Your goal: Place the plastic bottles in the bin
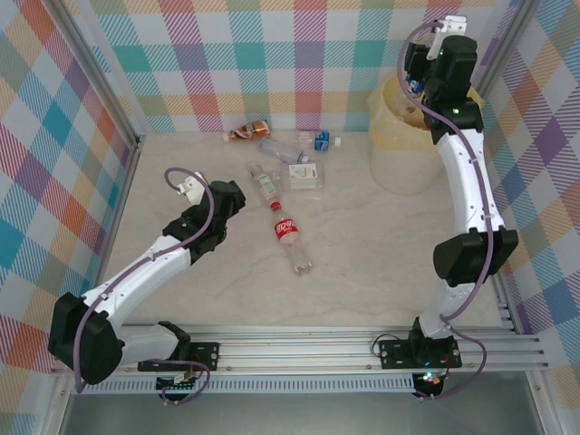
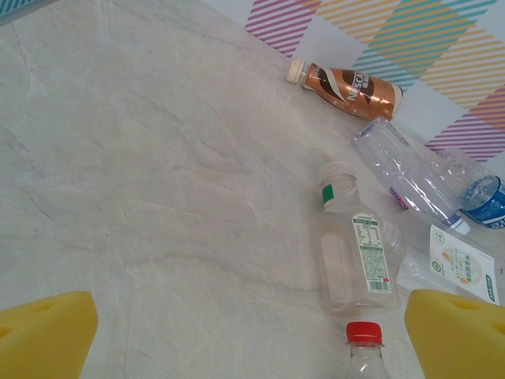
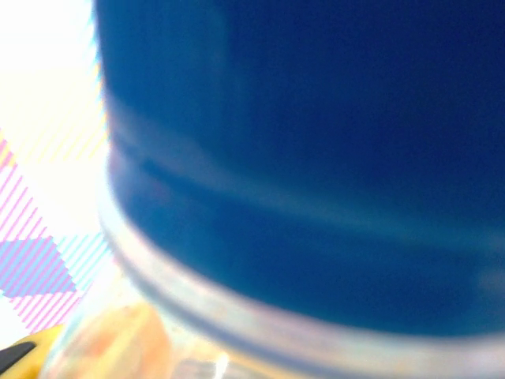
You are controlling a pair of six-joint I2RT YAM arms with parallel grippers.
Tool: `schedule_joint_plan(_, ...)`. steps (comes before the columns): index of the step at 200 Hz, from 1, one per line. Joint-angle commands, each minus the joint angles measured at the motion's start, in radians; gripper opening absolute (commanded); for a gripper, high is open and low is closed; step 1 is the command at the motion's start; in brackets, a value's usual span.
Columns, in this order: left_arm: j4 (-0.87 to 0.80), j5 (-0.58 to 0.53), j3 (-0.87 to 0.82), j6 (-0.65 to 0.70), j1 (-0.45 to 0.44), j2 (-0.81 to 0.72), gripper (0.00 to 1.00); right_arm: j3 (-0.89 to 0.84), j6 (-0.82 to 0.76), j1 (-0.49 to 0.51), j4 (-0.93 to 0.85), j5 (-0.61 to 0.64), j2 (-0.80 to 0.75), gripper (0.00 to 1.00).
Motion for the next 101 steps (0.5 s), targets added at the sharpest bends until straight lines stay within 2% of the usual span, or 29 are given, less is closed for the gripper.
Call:
schedule_joint_plan(1,-0.015,-0.012,-0.019,-0.015,0.017,-0.032,1.0,0.128,-0.075,-0.007,-0.091,0.077,0.068,0.52)
schedule_joint_plan(37,-0.026,-0.012,-0.033,-0.023,0.023,-0.047,1.0,0.353,-0.132,-0.007,-0.306,0.187,0.221,0.53)
schedule_joint_plan(69,-0.029,-0.017,-0.045,-0.022,0.029,-0.063,1.0,0.363,-0.123,-0.007,-0.384,0.219,0.254,0.53)
schedule_joint_plan(88,-0.024,-0.013,-0.052,-0.025,0.032,-0.06,1.0,0.356,-0.101,-0.007,-0.417,0.148,0.268,0.57)
schedule_joint_plan(101,-0.022,-0.006,-0.052,-0.027,0.033,-0.052,1.0,0.358,-0.058,-0.007,-0.447,0.058,0.281,0.68)
